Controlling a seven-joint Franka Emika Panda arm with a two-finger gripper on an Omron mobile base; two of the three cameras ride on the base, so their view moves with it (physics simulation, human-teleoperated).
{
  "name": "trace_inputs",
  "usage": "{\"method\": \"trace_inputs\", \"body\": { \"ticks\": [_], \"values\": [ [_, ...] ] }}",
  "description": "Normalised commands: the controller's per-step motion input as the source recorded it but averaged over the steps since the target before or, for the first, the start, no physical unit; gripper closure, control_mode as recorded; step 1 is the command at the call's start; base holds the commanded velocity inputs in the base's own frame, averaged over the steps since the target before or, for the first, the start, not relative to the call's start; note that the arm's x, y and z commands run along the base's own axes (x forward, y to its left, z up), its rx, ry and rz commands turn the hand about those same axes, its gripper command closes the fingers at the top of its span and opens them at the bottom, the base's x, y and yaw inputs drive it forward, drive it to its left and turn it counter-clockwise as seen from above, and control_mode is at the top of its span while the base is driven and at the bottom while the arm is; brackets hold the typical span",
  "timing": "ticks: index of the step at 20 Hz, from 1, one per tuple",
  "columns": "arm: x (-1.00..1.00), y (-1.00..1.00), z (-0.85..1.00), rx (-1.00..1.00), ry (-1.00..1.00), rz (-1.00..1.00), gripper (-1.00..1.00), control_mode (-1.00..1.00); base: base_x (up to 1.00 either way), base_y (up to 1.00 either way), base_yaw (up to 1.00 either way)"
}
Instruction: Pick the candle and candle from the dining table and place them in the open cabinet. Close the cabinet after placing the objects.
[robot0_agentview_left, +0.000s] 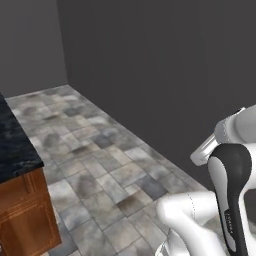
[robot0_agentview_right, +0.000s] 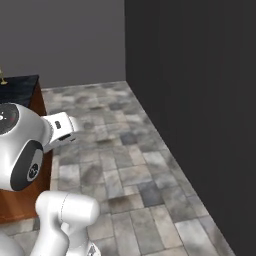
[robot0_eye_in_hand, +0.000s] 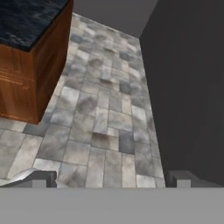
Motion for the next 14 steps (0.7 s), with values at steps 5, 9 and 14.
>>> {"method": "trace_inputs", "body": {
  "ticks": [5, 9, 14],
  "values": [
    [0.0, 0.0, 0.0, 0.0, 0.0, 0.0, -1.0, 1.0, 0.37, -0.42, 0.25],
    [0.0, 0.0, 0.0, 0.0, 0.0, 0.0, -1.0, 1.0, 0.38, -0.41, 0.26],
    [0.0, 0.0, 0.0, 0.0, 0.0, 0.0, -1.0, 1.0, 0.39, -0.39, 0.26]
  ]
}}
